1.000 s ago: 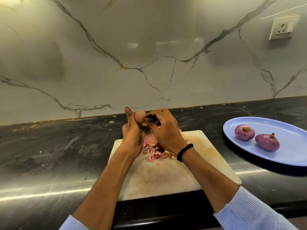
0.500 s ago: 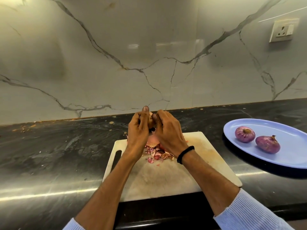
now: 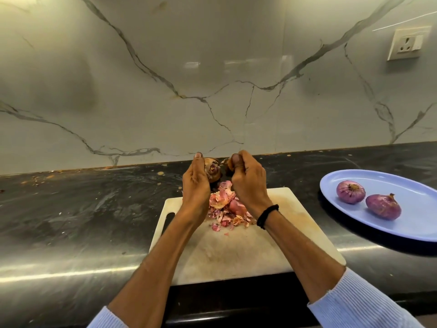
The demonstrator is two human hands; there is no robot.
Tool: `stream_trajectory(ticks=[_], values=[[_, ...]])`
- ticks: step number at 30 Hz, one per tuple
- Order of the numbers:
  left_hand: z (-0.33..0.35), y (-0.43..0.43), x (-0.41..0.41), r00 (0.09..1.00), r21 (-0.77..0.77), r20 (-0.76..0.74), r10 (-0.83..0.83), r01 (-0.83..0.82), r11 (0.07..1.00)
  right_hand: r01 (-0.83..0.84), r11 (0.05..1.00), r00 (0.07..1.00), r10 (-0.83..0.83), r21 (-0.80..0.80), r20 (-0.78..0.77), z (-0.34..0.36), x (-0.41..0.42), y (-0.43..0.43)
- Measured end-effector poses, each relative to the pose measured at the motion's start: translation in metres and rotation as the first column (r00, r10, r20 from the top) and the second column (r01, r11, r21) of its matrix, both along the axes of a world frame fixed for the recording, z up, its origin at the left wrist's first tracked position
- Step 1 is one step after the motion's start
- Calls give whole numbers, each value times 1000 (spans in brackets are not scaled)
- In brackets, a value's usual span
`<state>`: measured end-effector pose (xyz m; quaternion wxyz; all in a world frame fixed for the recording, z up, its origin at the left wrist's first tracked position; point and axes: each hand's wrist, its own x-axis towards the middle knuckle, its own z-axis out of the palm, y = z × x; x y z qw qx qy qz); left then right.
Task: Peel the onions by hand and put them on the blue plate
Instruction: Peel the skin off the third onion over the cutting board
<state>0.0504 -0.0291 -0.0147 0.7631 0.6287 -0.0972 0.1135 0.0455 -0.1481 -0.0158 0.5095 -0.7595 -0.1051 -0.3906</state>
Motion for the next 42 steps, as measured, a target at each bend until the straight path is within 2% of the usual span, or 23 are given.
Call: stream_trajectory(ticks=[5, 9, 15, 19, 24, 28, 34, 42], values=[[2, 0, 3, 999, -89, -44, 32, -36, 995, -46, 998, 999, 46, 31, -11, 1, -3, 1], [3, 1, 2, 999, -88, -31, 17, -19, 996, -32, 999, 999, 32, 4, 9, 1, -2, 3], [0, 5, 2, 998, -52, 51, 22, -19, 998, -148, 988, 989, 149, -50, 10, 0, -4, 9], [0, 3, 0, 996, -18, 82, 24, -23, 1000, -102, 993, 992, 107, -62, 71, -3, -3, 10], [3, 0, -2, 999, -54, -11, 37, -38, 998, -37, 996, 997, 43, -76, 66, -3, -4, 9], [5, 2, -1, 997, -130, -64, 50, -58, 990, -96, 995, 995, 95, -36, -13, -2, -5, 8], [6, 3, 0, 1000, -192, -15, 2, -5, 981, -264, 949, 936, 295, 171, -194, 2, -3, 9], [11, 3, -6, 996, -183, 0, -91, 90, 979, -261, 937, 942, 301, 234, -151, 3, 0, 4]])
